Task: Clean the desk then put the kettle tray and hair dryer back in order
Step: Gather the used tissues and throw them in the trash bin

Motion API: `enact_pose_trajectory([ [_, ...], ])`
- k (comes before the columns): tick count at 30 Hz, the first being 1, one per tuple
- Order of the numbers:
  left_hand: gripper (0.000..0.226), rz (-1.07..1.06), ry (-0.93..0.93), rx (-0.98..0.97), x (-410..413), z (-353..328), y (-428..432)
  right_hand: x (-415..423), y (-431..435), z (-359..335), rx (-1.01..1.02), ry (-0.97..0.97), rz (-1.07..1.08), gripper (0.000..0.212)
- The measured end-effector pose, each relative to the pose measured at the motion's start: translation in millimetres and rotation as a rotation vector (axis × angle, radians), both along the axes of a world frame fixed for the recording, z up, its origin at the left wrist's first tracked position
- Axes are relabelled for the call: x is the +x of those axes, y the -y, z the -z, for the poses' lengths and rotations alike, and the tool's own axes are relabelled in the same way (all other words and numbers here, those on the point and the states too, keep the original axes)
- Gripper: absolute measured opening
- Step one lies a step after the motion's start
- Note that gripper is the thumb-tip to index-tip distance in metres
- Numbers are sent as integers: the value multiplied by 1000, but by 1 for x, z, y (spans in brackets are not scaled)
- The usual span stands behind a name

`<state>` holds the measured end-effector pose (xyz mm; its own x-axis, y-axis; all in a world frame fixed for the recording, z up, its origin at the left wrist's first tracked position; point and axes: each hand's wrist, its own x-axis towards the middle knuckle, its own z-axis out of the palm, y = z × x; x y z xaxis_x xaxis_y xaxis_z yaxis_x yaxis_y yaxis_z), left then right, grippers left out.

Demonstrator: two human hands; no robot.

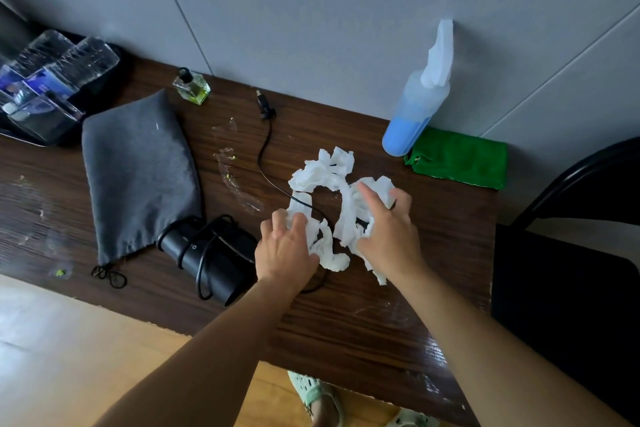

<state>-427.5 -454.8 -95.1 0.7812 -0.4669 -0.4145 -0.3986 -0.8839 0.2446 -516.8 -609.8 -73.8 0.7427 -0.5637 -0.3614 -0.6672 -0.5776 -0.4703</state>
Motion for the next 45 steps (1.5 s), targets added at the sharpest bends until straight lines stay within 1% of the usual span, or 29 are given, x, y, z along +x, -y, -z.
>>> enact_pose_trajectory([
  [2,57,-1,-15,-18,4,1,4,13,9,6,-25,-86,-32,93],
  [4,61,-22,-54,-85,7,1,5,19,15,15,-42,-150,-64,77],
  [7,76,-16,-80,-185,9,-1,1,16,17,23,-54,-116,-93,51],
  [9,75,41,-77,-208,5,-4,-2,10,17,24,-41,-69,-57,43],
  [11,68,105,-53,-207,-1,-4,-6,4,16,24,-31,-17,-21,46],
  [12,67,123,-38,-197,-4,-3,-6,1,14,23,-23,15,-15,49],
  [15,82,148,-21,-145,-10,0,-4,-4,8,23,14,76,-30,58],
  [17,85,170,-22,-122,-14,2,0,-6,3,23,83,71,-46,65],
  [19,76,174,-31,-138,-15,4,4,-9,-2,23,166,40,-75,74],
  [21,65,153,-57,-180,-14,9,6,-11,-7,27,171,17,-127,77],
  [25,42,54,-159,-327,-16,14,10,-12,-16,36,123,80,-84,54],
  [27,31,19,-167,-388,-16,14,11,-11,-16,35,115,136,-56,43],
  [30,28,16,-153,-474,-10,11,14,-7,-10,23,149,210,-1,35],
  [32,34,15,-148,-519,0,1,22,-1,-4,13,157,252,49,31],
  [33,40,10,-154,-531,7,-5,28,3,-1,8,166,277,83,29],
  [36,70,21,-159,-517,28,-24,51,17,12,-7,227,317,207,26],
  [39,98,83,-27,-421,50,-31,70,28,25,-13,254,295,298,23],
  [42,107,87,35,-270,69,-25,86,26,35,-14,264,275,364,19],
  [45,106,114,10,-114,80,-15,101,13,40,-13,260,261,411,20],
])
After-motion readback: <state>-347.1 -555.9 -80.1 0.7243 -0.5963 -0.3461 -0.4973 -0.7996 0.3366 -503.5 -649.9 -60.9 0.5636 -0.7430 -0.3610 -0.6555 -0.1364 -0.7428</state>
